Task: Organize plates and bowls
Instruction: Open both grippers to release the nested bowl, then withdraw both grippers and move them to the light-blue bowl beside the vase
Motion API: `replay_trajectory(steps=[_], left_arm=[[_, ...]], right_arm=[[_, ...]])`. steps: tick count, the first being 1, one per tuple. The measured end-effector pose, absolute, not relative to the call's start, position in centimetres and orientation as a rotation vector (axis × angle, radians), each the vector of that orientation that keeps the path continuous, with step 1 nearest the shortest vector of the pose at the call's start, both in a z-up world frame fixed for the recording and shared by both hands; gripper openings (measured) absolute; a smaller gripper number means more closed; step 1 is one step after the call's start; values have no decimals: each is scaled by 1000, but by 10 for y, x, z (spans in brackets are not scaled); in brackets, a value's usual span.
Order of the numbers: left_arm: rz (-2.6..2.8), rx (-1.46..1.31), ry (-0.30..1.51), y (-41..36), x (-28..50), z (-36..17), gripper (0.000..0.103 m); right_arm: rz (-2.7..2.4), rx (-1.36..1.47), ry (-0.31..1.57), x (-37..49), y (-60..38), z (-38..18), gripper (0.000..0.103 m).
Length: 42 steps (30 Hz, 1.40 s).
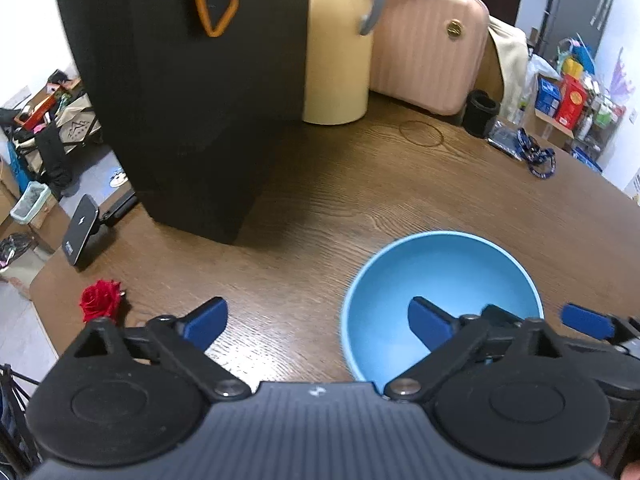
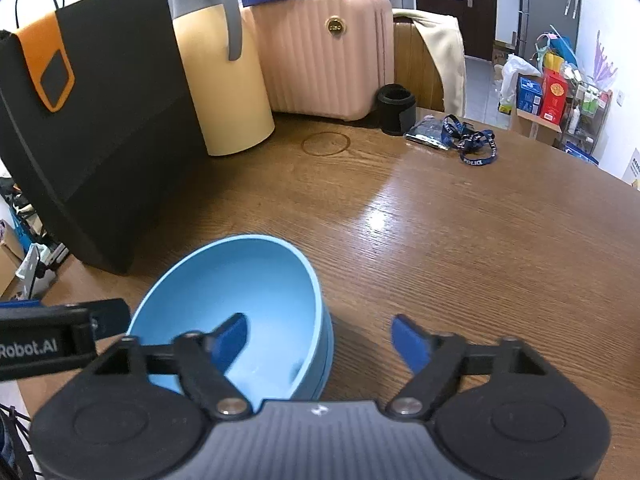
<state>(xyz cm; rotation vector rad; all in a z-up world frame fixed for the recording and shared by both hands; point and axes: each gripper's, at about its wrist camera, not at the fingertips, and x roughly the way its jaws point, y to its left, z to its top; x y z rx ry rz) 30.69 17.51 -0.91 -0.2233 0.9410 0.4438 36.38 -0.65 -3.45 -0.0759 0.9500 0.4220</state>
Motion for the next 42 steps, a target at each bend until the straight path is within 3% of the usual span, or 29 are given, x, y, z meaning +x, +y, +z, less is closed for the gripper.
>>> replay_trajectory(steps=[4, 18, 42], left_arm=[[449, -262, 946, 184, 301, -6, 103], [374, -328, 924, 190, 274, 15, 103], [132, -200, 907, 160, 262, 43, 103]], right_arm=[[418, -55, 974, 359, -13, -28, 103], [338, -35, 1001, 343, -34, 1, 103], [77, 115, 977, 282, -106, 29, 103]])
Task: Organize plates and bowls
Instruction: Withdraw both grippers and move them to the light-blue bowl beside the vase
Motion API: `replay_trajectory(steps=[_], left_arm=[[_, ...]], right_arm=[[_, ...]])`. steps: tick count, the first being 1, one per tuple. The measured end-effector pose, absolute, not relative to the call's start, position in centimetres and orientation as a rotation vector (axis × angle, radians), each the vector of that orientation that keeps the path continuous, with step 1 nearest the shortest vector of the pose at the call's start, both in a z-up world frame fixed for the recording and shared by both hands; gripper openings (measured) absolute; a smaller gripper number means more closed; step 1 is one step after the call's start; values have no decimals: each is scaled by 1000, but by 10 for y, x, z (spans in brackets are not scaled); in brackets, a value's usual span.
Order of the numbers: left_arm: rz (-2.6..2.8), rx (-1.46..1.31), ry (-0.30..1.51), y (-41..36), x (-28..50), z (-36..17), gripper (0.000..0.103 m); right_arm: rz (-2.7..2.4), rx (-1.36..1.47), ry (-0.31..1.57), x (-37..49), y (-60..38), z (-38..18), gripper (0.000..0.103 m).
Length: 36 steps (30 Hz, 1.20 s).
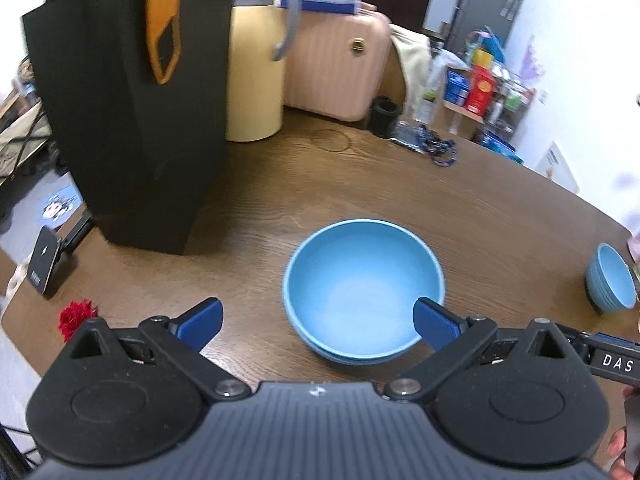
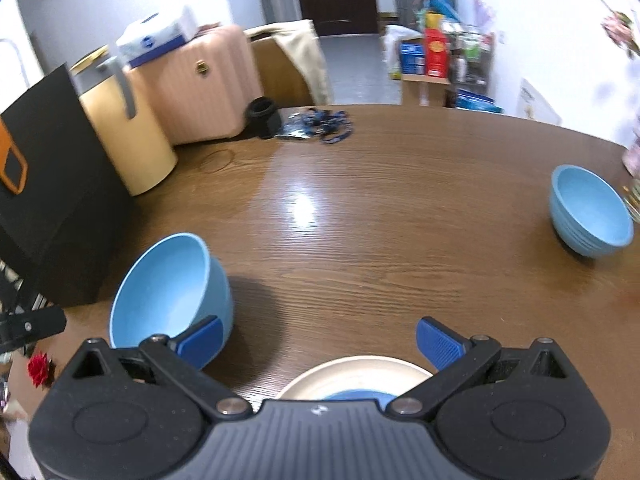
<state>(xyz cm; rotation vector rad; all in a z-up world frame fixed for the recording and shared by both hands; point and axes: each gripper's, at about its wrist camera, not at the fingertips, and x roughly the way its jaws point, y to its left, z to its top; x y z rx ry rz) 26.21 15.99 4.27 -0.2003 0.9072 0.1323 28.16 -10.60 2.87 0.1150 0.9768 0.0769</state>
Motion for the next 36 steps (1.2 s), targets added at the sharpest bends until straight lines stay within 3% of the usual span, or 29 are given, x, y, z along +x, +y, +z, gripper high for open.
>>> replay_trajectory(steps=[18, 36], left_arm=[[-101, -117, 904, 65, 286, 70, 103], [-235, -65, 976, -70, 325, 83, 103]], right_arm=[[-222, 275, 920, 239, -234, 54, 103], [-297, 324, 925, 255, -371, 66, 103]])
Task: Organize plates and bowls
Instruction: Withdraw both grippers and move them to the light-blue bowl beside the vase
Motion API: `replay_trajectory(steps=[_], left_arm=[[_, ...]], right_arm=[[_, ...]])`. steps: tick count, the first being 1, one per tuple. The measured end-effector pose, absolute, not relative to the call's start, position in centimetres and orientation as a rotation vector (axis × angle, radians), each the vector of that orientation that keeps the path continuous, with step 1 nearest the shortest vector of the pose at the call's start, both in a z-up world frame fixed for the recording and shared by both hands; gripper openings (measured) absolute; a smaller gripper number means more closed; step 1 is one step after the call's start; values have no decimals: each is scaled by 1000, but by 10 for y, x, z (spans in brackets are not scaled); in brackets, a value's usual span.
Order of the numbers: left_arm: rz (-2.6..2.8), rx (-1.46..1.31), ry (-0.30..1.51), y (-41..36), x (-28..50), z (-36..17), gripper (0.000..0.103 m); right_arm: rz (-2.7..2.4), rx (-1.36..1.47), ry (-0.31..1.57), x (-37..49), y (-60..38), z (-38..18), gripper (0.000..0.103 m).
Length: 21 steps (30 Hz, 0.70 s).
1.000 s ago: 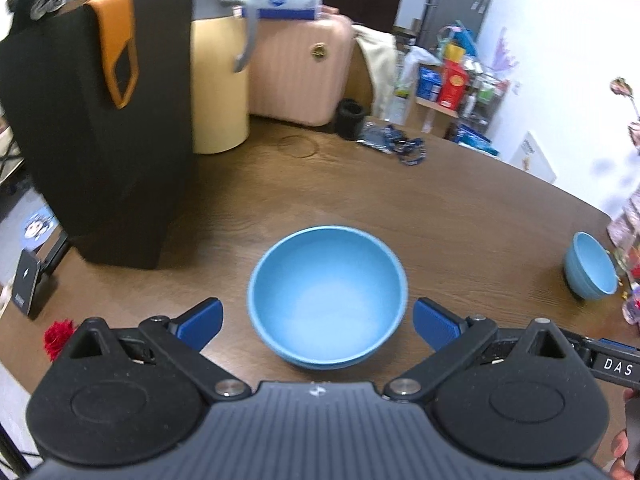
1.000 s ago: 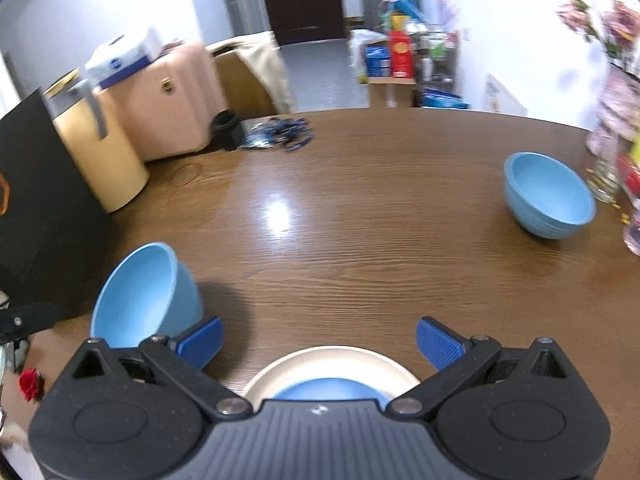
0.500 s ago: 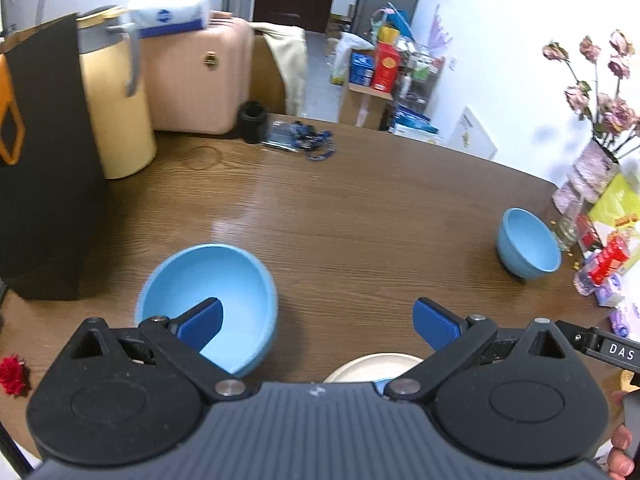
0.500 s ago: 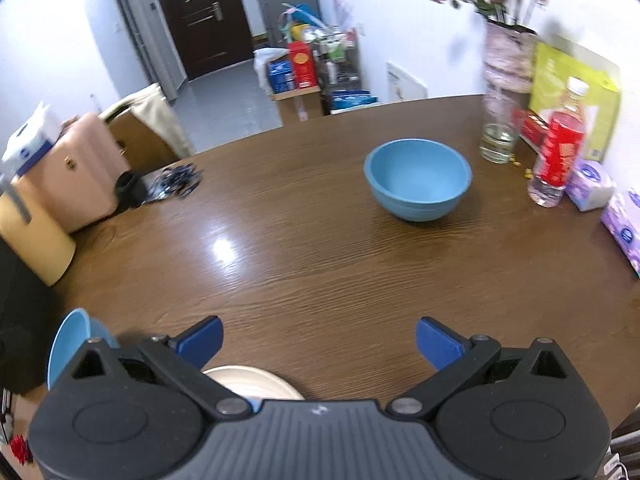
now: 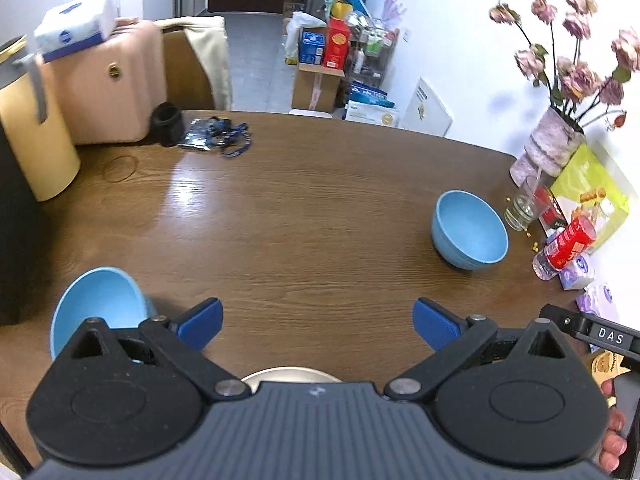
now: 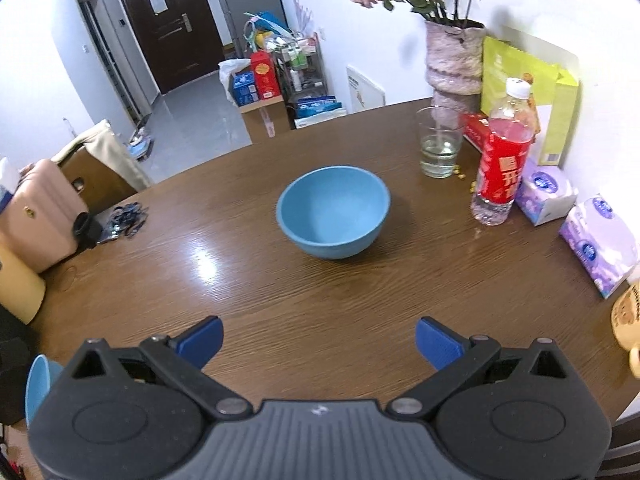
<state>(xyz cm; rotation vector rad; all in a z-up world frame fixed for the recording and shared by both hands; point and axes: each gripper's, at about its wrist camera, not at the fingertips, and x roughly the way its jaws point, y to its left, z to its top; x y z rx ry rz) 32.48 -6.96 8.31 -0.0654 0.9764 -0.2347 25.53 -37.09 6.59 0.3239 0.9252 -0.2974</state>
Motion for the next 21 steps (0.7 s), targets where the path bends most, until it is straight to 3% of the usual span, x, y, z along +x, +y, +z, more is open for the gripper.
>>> replay_trajectory(steps=[15, 21], left_arm=[[-268, 5, 1045, -184, 370, 72, 103], [-262, 13, 1073, -219, 398, 63, 103]], right_arm=[[-257, 302, 967, 305, -458, 53, 99], [-214, 306, 987, 333, -485, 44, 93]])
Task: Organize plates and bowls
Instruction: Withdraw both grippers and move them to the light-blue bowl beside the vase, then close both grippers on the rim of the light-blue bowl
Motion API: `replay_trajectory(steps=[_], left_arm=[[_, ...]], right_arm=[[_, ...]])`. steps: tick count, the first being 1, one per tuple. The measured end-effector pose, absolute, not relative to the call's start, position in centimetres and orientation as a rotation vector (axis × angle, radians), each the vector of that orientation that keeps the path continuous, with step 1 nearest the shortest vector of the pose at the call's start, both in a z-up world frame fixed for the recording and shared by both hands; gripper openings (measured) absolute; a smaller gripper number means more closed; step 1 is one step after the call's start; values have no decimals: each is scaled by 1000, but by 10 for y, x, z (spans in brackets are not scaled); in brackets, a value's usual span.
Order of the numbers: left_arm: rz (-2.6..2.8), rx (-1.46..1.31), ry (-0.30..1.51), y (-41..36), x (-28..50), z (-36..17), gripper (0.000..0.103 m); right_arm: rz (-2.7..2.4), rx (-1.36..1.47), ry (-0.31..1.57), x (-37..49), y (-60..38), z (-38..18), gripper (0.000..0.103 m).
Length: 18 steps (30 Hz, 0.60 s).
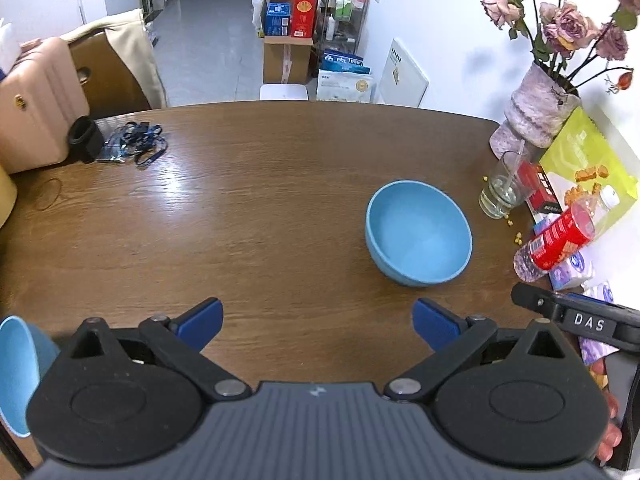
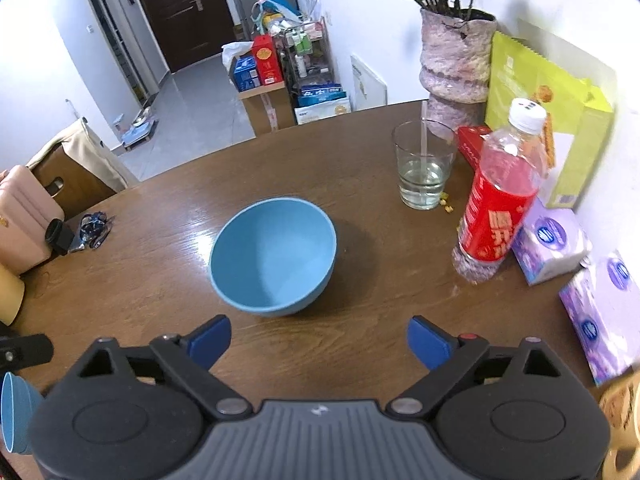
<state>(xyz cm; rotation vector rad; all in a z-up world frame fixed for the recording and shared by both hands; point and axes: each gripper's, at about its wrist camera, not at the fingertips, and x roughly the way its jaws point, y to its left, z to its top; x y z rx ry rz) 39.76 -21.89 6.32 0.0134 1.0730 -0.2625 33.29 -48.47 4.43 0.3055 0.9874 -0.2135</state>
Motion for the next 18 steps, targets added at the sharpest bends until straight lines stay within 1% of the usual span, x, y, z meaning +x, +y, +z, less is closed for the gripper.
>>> replay_trajectory(steps=[6, 11, 13, 15, 18], left_arm=[[-250, 31, 1108, -250, 428, 49, 103], [-224, 35, 1138, -267, 451, 33, 103], [-212, 35, 1151, -273, 461, 26, 103], [-201, 34, 1163, -280, 472, 19, 103], [-193, 35, 1175, -288, 484, 8, 103]], right_arm=[[-203, 291, 1015, 362, -504, 30, 87], [-191, 303, 1037, 385, -517, 17, 86], [-187, 308, 1050, 394, -521, 11, 81], [-183, 321, 1063, 403, -524, 4, 80], [-185, 333, 1082, 416, -529, -7, 73]])
